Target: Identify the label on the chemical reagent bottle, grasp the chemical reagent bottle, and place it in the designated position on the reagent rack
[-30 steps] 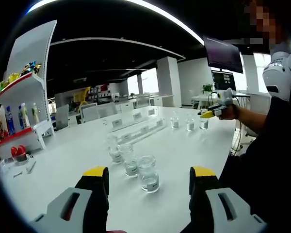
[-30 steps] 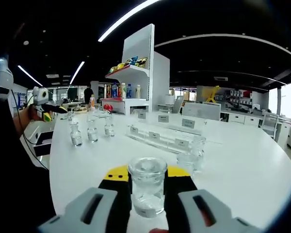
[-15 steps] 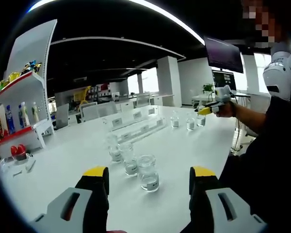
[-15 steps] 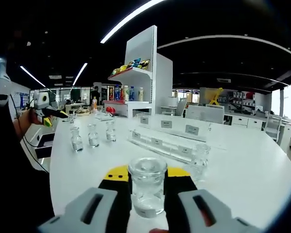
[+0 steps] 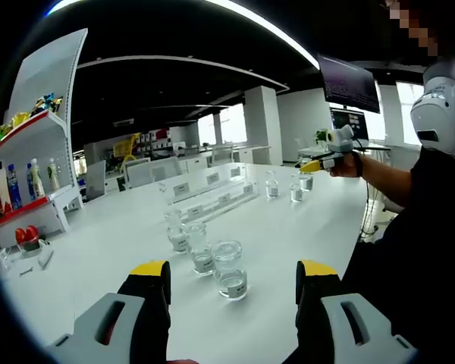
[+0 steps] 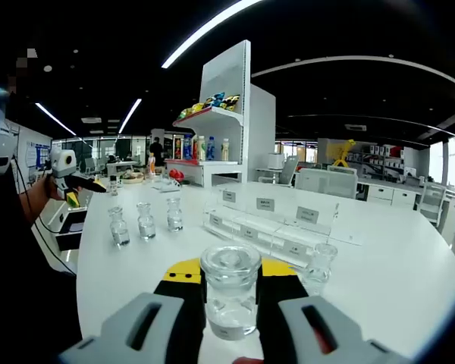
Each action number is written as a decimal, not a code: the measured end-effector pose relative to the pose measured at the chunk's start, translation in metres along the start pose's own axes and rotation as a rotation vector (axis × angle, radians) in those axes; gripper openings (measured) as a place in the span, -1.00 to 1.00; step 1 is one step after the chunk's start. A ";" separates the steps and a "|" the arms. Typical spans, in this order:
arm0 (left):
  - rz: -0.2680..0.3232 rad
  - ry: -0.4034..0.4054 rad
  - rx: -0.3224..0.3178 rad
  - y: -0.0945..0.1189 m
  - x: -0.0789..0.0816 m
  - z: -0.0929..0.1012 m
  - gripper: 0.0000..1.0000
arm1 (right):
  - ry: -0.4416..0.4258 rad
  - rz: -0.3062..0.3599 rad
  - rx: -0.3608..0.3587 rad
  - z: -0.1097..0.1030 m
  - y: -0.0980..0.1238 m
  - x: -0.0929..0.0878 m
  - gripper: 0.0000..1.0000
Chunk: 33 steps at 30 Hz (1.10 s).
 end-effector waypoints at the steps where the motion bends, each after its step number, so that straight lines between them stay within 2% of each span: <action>1: 0.000 0.001 0.001 0.000 0.000 0.000 0.34 | 0.001 -0.001 0.003 0.000 -0.001 0.001 -0.51; 16: 0.004 0.004 0.001 0.002 0.005 -0.001 0.34 | 0.000 0.000 0.030 0.009 -0.019 0.014 -0.52; 33: -0.007 0.016 0.014 0.009 0.000 -0.002 0.32 | -0.009 0.008 0.048 0.019 -0.040 0.031 -0.52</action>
Point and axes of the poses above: the point that each gripper's makers call its tool centre point, and the gripper's own axes: y roughly backward along the fingers, z roughly to its right, x roughly out of its top, the point moved 5 cm from there along y, roughly backward along the fingers, and after that the axes turned 15 degrees about x, right-handed, at the moved point
